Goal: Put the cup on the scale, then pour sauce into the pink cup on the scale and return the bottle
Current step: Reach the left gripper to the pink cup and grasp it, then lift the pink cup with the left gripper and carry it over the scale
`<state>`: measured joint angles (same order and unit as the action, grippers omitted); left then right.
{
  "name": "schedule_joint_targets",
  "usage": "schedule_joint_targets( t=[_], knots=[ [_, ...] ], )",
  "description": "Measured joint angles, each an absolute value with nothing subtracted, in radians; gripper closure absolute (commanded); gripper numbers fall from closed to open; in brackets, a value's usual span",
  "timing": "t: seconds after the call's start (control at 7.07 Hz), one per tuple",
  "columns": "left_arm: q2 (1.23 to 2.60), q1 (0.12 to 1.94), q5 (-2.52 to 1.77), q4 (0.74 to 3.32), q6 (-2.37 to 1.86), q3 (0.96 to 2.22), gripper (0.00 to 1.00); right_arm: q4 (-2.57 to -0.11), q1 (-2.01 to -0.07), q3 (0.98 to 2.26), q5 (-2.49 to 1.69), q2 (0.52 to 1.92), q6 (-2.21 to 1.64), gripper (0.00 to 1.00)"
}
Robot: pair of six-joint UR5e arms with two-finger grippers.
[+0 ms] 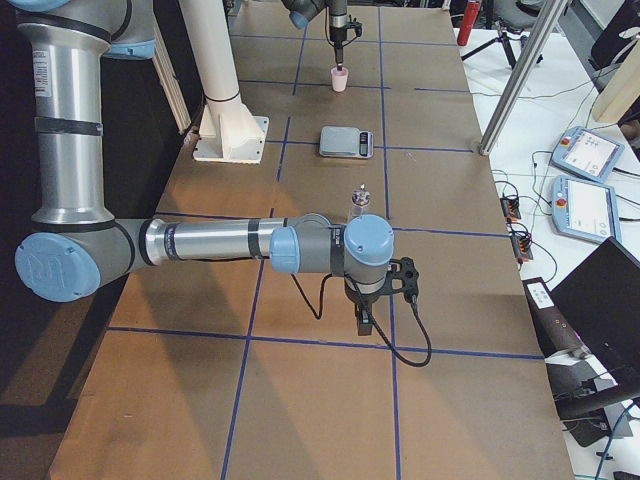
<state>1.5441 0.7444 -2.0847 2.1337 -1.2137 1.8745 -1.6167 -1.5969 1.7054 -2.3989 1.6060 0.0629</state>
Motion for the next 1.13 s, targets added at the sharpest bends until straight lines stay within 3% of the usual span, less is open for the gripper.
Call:
schedule_joint_targets(
  t=[0.42,0.85,1.13],
  knots=[
    [1.565,0.721,-2.084,2.128,-1.221,1.867,1.0,-1.617,-1.596,1.704,-2.4,1.599,0.061,0.0],
    [1.568,0.723,-2.086,2.117,-1.286,1.89,1.0,-1.615,-1.597,1.71,-2.402,1.591,0.056,0.0],
    [1.598,0.737,-2.092,1.992,-1.296,1.985,1.0,-1.618,-1.596,1.723,-2.406,1.582,0.055,0.0]
  ],
)
